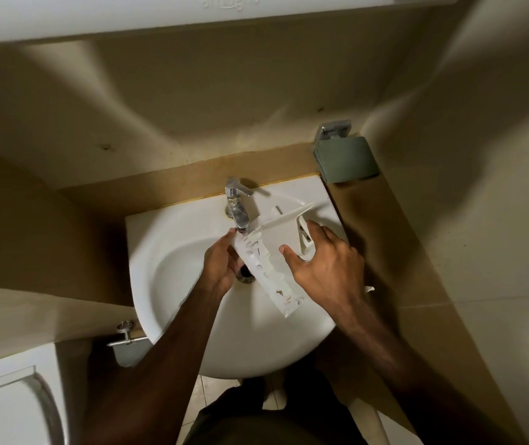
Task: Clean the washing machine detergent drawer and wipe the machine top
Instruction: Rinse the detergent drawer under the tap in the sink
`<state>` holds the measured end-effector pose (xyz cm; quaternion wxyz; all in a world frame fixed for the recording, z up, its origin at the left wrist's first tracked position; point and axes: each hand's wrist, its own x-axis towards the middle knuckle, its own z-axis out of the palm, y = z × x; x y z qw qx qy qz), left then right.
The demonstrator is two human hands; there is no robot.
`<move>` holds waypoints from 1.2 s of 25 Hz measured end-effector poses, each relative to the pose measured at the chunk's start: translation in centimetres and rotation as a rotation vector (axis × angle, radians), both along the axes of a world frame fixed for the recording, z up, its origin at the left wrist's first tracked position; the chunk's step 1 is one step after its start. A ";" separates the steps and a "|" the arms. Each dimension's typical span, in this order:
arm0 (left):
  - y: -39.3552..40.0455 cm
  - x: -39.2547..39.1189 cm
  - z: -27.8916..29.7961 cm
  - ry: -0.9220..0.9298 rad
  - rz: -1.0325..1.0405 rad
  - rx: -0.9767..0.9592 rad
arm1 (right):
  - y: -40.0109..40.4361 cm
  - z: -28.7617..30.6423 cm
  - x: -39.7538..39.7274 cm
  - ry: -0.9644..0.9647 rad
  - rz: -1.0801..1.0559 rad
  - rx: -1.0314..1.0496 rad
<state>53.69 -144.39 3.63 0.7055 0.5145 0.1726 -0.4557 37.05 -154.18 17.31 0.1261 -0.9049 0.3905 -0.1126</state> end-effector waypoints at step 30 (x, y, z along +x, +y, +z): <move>0.0 -0.3 -0.9 -0.405 -0.399 0.182 | 1.3 -0.6 1.2 -0.095 -0.336 0.166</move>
